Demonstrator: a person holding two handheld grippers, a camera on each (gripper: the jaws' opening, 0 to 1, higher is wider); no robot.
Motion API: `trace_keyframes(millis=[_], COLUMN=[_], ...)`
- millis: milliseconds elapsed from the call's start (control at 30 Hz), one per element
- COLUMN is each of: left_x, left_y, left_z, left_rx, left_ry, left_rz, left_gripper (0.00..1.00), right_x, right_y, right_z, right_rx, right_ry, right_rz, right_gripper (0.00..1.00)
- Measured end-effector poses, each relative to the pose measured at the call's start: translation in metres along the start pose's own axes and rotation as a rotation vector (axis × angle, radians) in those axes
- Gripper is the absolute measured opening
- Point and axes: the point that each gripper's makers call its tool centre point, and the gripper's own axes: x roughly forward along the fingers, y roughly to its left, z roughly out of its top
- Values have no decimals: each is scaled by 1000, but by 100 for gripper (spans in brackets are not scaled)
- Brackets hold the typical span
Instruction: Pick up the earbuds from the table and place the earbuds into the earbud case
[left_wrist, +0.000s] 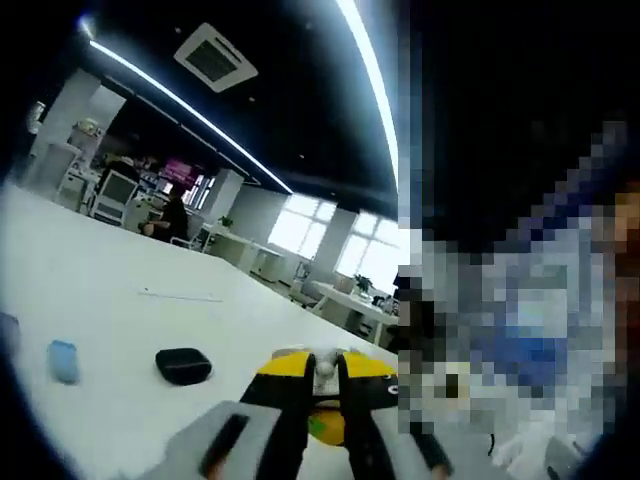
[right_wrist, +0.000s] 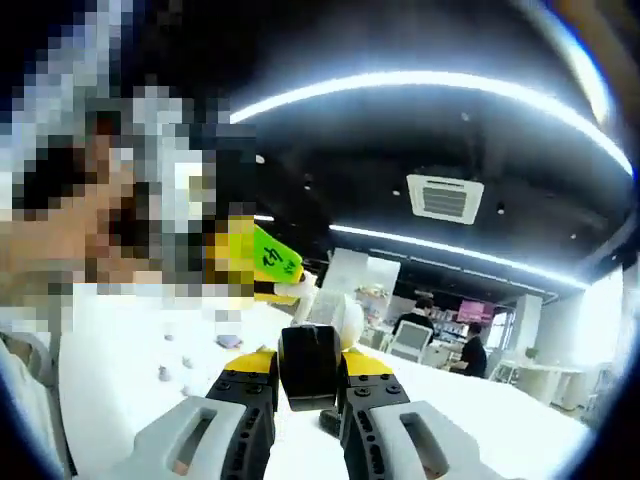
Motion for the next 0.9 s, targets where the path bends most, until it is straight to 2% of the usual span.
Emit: trace_keyframes(millis=[33,100,267,433,600,667,900], left_x=[0,1,5,13,16,16,20], left_y=[-1,-2,-7,-18,-15,-11,-9], left_z=[1,7,10,6,7,9,2], left_rx=[-26,-71,-81,-110,-105,-68,-68], left_ry=[-12,-57,-103,-126,-145,-155,-145], left_rz=[-3,-2,20,5,41,74,90], left_gripper=[12,12,12,12,12,12,12], right_x=[-1,-3,-10,-15,-16,-16,-14], right_y=[-6,-9,-15,-20,-25,-26,-29], right_z=[1,2,13,17,13,12,8], right_rx=[-96,-213,-293,-311,-315,-317,-344], right_ry=[11,12,-15,-16,4,9,30], right_rz=[-60,-127,-204,-234,-247,-249,-256], right_gripper=[21,21,21,21,21,21,21])
